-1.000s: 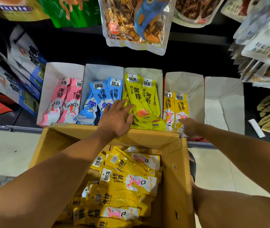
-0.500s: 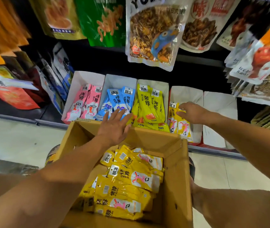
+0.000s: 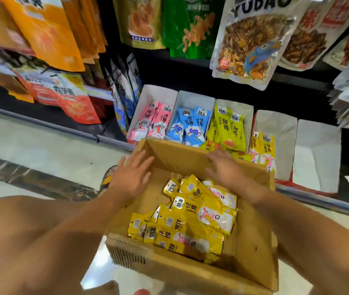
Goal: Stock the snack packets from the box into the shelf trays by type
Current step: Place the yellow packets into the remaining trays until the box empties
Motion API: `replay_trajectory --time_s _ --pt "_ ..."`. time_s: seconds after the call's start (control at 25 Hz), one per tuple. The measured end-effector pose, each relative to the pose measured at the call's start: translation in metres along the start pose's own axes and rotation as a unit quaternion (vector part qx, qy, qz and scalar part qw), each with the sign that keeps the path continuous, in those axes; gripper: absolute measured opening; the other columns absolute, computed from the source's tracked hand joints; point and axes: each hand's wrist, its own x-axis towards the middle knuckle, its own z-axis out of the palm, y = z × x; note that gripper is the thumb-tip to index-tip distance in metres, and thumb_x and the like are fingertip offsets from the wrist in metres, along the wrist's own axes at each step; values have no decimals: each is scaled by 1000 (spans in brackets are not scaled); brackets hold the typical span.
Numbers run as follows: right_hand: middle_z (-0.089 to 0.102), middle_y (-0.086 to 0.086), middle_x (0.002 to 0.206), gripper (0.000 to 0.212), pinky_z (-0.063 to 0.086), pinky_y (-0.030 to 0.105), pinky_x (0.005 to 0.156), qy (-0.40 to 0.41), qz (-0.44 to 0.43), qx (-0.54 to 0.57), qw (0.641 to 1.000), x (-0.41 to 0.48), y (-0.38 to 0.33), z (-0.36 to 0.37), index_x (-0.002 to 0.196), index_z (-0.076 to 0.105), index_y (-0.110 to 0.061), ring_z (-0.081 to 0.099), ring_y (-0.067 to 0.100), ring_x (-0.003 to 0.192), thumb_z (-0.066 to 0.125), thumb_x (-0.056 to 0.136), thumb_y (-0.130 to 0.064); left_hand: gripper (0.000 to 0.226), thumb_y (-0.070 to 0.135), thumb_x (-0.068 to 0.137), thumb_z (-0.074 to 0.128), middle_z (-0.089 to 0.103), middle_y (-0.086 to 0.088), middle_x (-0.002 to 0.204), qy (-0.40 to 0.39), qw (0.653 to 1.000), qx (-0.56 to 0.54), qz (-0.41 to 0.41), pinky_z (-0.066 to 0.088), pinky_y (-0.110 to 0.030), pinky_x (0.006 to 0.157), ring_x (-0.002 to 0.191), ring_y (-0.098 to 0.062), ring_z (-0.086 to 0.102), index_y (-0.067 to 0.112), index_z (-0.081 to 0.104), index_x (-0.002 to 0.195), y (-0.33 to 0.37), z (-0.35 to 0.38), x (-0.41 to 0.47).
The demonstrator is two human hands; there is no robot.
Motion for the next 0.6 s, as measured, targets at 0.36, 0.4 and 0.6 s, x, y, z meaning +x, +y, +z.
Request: replay_trajectory --time_s 0.36,0.4,0.6 --pt "47 1 142 54 47 40 92 -96 142 77 982 -22 -18 107 141 47 -32 56 31 122 57 89 -20 68 61 92 42 27 -3 168 30 999 21 15 16 -55 121 158 -32 4 31 43 153 -6 31 -17" --pt "45 6 146 61 46 40 95 -122 160 112 973 -19 -13 118 146 42 -28 52 31 127 57 87 -18 68 61 92 43 28 -3 167 35 999 18 17 16 -56 121 158 -33 4 31 44 152 -5 30 -17" --pt "57 15 134 74 48 37 97 -155 175 219 948 4 -16 144 150 35 -19 54 33 123 63 81 -19 68 62 93 42 21 -2 170 35 999 16 21 -3 -47 120 159 -30 -5 31 40 154 -3 24 -19"
